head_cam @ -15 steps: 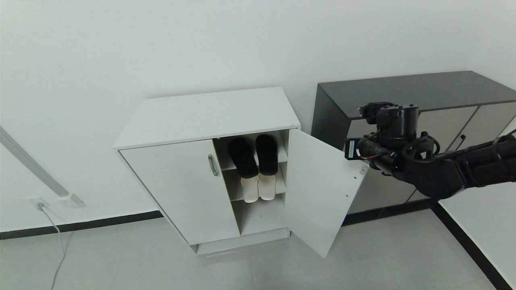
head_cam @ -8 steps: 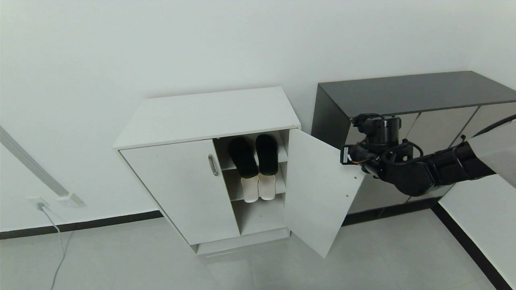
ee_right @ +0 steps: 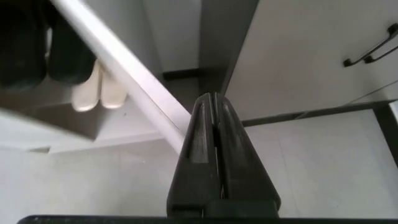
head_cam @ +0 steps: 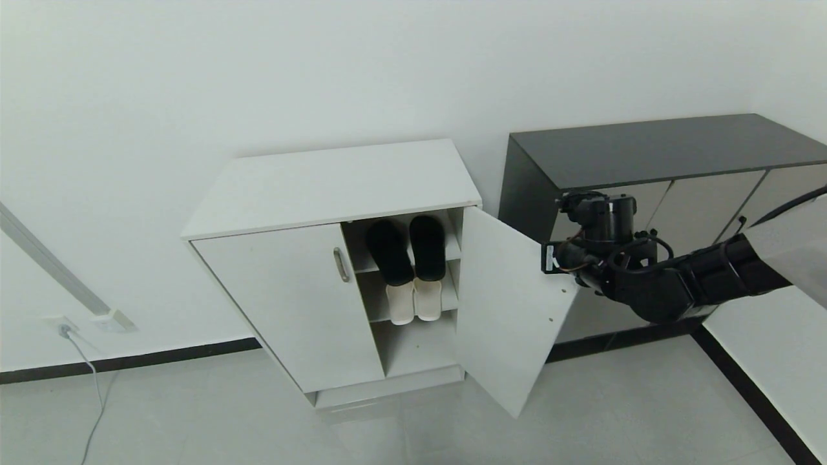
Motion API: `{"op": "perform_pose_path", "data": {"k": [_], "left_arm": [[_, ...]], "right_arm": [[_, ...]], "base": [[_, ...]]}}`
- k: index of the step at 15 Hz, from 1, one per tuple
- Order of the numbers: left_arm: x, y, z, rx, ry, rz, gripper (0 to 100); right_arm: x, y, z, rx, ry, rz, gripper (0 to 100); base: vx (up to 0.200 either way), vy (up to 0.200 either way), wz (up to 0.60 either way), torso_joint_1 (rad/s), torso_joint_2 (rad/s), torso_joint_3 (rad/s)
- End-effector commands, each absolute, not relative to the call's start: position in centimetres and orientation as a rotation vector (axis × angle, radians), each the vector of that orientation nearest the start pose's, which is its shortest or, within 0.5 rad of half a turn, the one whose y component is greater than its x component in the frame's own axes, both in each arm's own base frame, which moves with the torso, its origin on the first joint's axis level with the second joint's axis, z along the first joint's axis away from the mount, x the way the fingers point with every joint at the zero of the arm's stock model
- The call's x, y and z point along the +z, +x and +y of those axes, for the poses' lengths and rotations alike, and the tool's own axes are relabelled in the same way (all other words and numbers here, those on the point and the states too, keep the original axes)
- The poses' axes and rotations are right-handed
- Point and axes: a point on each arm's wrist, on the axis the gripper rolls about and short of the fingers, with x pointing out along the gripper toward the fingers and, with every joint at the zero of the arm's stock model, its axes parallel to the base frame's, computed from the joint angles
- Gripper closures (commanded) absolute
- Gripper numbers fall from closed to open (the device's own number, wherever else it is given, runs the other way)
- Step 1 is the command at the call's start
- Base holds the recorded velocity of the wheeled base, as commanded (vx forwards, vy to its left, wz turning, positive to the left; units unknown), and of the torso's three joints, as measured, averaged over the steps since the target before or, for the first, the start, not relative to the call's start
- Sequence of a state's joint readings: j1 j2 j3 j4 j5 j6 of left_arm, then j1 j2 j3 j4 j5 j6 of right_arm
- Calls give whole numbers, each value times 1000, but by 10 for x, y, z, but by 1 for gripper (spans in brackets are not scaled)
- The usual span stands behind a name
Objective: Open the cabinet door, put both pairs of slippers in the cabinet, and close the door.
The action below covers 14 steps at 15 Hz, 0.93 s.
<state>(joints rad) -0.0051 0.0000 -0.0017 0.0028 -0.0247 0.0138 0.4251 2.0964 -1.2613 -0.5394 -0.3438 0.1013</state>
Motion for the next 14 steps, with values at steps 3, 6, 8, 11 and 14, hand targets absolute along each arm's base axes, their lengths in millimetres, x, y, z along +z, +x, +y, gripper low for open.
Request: {"op": "perform_pose_path", "data": {"k": [3,6,8,11,14], "left_arm": [[76,-23,0,-31,14,1,100],[76,-23,0,-31,14,1,100],[76,-23,0,-29,14,1,100],[76,-23,0,-29,14,1,100],[76,-23,0,-29,14,1,100]], "right_arm": [[165,339,197,184,-14,278,100],[175,307,217,274,-5,269,100],[182,293,222,303,1,258,100],[171,291,218,296,-20,291,100],[162,292,219,298,-36,315,100]], "base": [[0,0,0,0,0,0],[0,0,0,0,0,0],[0,0,0,0,0,0],[0,0,0,0,0,0],[0,0,0,0,0,0]]}}
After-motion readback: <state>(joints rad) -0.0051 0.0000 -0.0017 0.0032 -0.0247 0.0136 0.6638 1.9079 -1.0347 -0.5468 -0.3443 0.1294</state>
